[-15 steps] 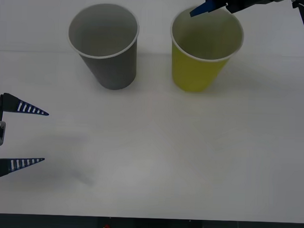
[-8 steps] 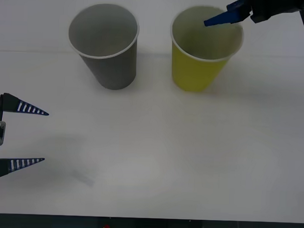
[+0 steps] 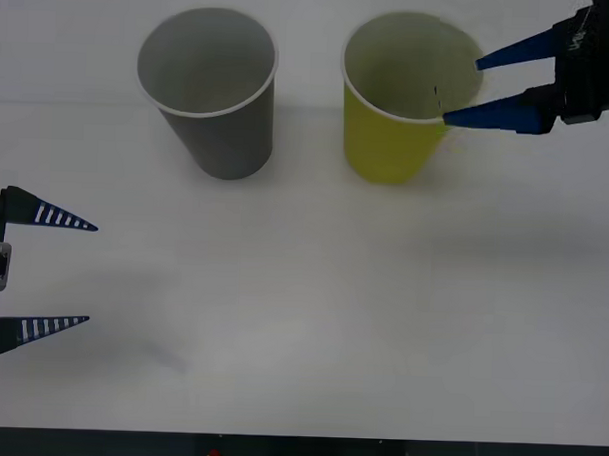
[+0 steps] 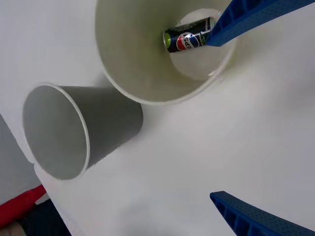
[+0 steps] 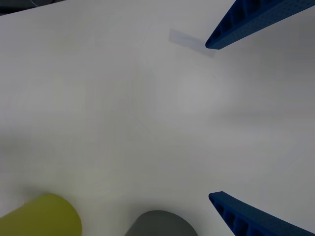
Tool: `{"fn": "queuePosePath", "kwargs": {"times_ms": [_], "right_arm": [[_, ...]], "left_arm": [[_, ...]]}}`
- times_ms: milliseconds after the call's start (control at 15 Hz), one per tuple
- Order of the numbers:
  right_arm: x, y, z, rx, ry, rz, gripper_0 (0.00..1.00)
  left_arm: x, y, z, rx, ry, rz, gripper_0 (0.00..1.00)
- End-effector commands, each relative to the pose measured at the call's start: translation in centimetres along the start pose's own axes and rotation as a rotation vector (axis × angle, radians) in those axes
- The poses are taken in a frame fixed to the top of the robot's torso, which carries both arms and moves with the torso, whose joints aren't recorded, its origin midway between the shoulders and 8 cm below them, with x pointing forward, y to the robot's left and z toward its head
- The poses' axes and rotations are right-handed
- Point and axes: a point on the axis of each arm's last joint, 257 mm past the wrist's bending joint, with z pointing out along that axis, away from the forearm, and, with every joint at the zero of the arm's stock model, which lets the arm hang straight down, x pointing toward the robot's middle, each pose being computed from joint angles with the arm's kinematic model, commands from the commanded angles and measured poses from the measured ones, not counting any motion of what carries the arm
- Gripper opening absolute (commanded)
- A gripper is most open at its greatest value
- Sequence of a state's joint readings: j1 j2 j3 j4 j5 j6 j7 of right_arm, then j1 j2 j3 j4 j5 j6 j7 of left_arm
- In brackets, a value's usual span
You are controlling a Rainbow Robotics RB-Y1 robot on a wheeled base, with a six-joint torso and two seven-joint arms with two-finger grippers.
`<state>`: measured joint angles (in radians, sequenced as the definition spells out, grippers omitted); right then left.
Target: Put the can into the green bin and the plastic bottle into the gray bin
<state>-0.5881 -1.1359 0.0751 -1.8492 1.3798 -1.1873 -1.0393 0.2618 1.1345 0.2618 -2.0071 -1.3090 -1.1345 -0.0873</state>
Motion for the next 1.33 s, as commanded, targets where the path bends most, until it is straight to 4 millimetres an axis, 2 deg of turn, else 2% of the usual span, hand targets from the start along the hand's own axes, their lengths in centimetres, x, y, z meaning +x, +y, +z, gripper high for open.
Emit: {"fn": "queuePosePath", "kwargs": {"times_ms": [67,400,600,1000,1333], "right_arm": [[2.1,2.5,-1.0,-0.007,0.008,-0.086,1.0],[7.2,6.1,-2.7,-0.064,0.012,-0.235,1.0],[10.0,7.3,-3.9,-0.104,0.057,-0.302,1.0],[14.1,8.4,-4.1,-0.125,0.063,-0.366,1.0],[16.5,7.9,-4.0,-0.108,0.047,-0.413,1.0]], "left_arm": [[0.0,0.0,0.0,0.0,0.0,0.0,1.0],[0.0,0.0,0.0,0.0,0.0,0.0,1.0],[0.0,0.0,0.0,0.0,0.0,0.0,1.0],[0.0,0.0,0.0,0.0,0.0,0.0,1.0],[0.0,0.0,0.0,0.0,0.0,0.0,1.0]]}}
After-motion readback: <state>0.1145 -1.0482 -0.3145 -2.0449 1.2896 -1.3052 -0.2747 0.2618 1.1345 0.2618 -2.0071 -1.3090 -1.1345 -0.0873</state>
